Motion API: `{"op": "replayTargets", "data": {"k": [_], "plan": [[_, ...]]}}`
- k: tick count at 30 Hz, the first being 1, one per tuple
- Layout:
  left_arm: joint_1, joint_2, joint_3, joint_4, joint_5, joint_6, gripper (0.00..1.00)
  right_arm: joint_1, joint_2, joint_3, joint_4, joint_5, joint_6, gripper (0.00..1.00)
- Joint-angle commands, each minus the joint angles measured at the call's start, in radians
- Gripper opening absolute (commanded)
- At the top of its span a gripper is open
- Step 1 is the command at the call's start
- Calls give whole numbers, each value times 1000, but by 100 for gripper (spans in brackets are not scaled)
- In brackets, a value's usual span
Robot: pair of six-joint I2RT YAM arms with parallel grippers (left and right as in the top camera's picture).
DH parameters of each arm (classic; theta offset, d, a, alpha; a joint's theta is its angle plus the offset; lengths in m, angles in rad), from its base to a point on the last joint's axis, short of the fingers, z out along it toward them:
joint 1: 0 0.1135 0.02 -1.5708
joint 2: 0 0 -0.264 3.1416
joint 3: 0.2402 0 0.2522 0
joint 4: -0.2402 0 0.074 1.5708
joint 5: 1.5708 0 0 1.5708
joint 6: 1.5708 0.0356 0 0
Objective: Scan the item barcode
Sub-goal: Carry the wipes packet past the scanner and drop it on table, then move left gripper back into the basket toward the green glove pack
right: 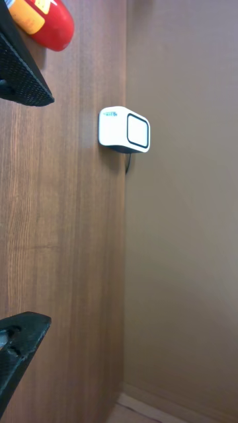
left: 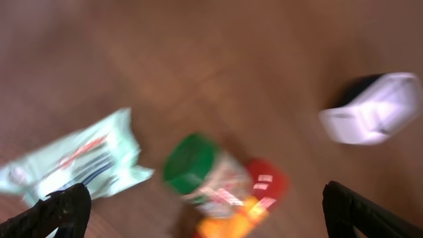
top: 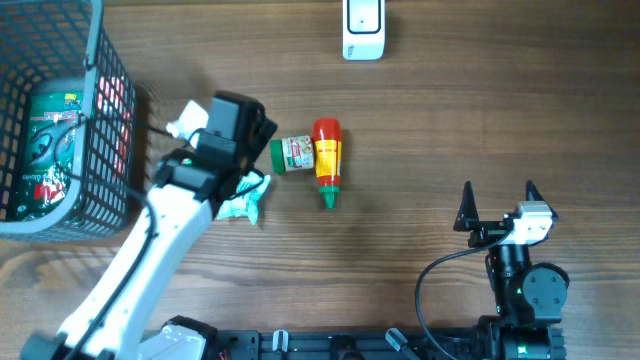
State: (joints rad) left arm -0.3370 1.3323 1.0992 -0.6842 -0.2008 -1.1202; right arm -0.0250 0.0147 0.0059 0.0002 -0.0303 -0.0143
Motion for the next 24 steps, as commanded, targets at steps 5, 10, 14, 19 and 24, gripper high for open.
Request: {"op": "replayTargets", "data": {"k": [5,10,14,19,24], "plan": [[97,-100,319,-113,-43,409,100,6,-5,0,2,-16,-11,100],[242,-100,498,-212,-77,410,100,6,-5,0,2,-16,-12,100],[399,-100,601,-257,-77,409,100,6,-5,0,2,-16,-12,100],[622,-84,608,-317,-73,356,100,6,-5,0,2,-16,-12,100],[840,14,608,-383,48,345,100,6,-5,0,2,-16,-12,100]]}}
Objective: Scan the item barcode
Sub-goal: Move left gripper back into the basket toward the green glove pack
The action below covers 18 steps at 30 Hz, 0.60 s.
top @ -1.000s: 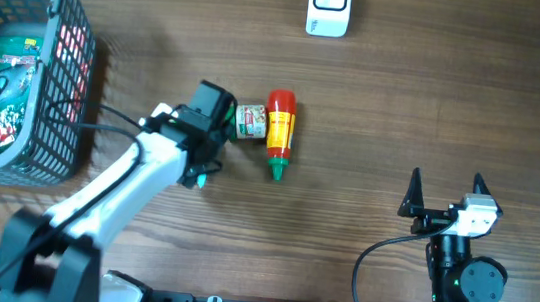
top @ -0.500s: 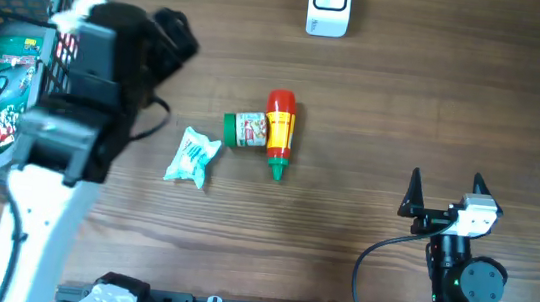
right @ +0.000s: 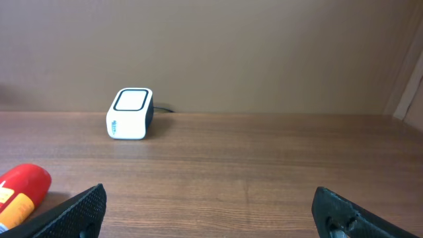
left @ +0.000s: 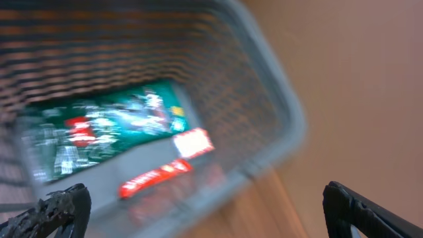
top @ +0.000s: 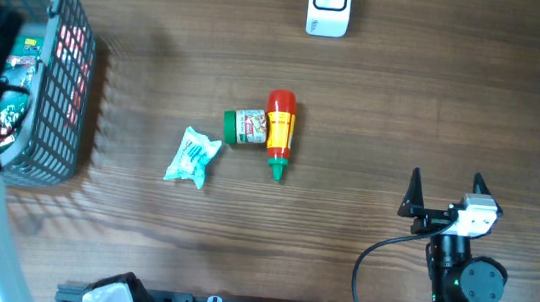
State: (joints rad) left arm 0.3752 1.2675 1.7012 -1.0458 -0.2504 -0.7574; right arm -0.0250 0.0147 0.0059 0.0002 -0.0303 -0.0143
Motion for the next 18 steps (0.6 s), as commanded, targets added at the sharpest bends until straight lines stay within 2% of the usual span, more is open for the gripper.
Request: {"op": "replayTargets", "data": {"k": [1,5,7,10,12,16,18], "plan": [[168,106,6,-28,136,-23,100,6,-5,0,2,-16,-12,100],[314,229,6,-76,250,-108,100,6,-5,0,2,-16,-12,100],[366,296,6,-82,317,-114,100,6,-5,0,2,-16,-12,100],[401,374,6,-81,339,-109,100,6,-5,0,2,-16,-11,100],[406,412,6,-67,340,-61,100,6,-5,0,2,-16,-12,100],[404,488,6,38,336,227,100,6,-5,0,2,-16,-12,100],[404,516,6,68,309,303,99,6,-5,0,2,-16,-11,100]]}}
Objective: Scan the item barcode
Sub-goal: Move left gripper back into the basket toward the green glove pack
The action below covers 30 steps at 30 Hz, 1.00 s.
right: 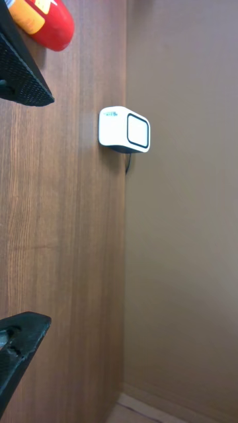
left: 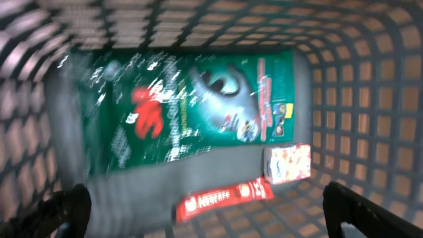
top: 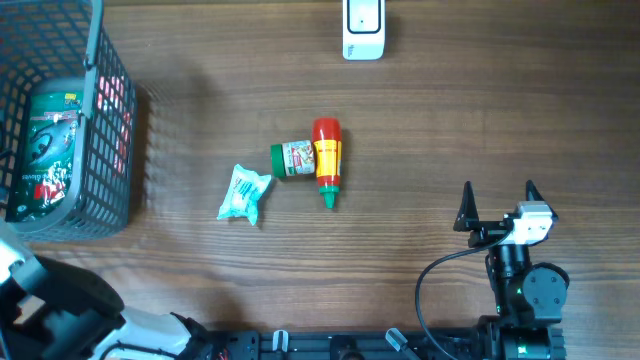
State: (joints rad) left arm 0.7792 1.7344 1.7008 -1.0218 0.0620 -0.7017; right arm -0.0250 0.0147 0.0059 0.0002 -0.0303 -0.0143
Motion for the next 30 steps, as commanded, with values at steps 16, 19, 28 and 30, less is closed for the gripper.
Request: {"op": "replayTargets", "data": {"k": [16,19,28,30], "plan": [[-42,315,-2,109,-24,654,100,6,-4,0,2,-16,-11,100],[-70,338,-2,102,11,779,100,6,-4,0,2,-16,-12,100],[-160,348,-2,174,-123,882,100,6,-4,0,2,-16,-12,100],[-168,359,-3,174,-119,906,100,6,-4,0,2,-16,-12,100]]}}
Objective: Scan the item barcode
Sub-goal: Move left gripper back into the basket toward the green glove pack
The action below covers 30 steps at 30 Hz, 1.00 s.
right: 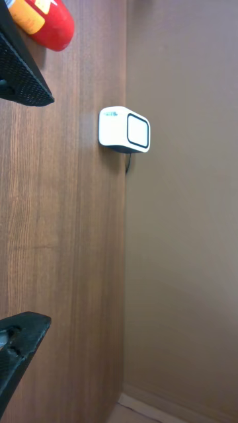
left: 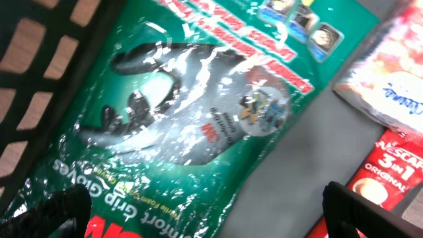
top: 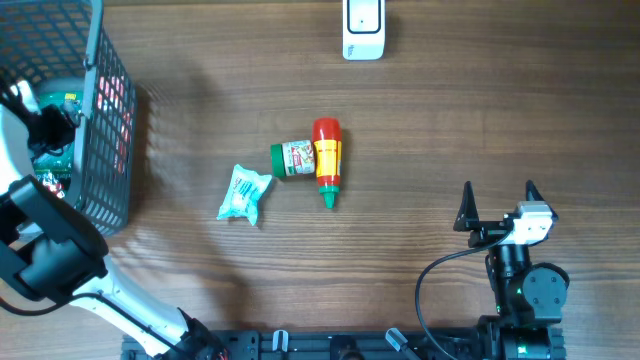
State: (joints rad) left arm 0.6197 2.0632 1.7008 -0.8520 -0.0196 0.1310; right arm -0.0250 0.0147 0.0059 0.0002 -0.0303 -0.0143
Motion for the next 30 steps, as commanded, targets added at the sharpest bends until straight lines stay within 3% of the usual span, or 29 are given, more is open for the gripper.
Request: {"op": "replayTargets", "data": {"k": [1,6,16,17,18,19,21,25,30], "plan": [[-11,40,-3,4,-38,83,100,6,-4,0,2,-16,-12,100],[-18,105,-34,8,-35,152,100,6,-4,0,2,-16,-11,100],[-16,224,-100,23,-33,150,99,6,-4,0,2,-16,-12,100],[-16,224,-101,22,-30,150,91,6,-4,0,2,-16,-12,100],[-16,224,-101,22,-30,150,73,6,-4,0,2,-16,-12,100],[-16,222,-101,22,-31,150,44,6,-4,0,2,-16,-12,100],[-16,214,-97,18,-40,150,4,6,-4,0,2,-16,-12,100],[-16,188,-75,-15,-89,139,4,6,-4,0,2,-16,-12,100],[-16,95,-32,-19,-142,-24,4,6,-4,0,2,-16,-12,100]]}}
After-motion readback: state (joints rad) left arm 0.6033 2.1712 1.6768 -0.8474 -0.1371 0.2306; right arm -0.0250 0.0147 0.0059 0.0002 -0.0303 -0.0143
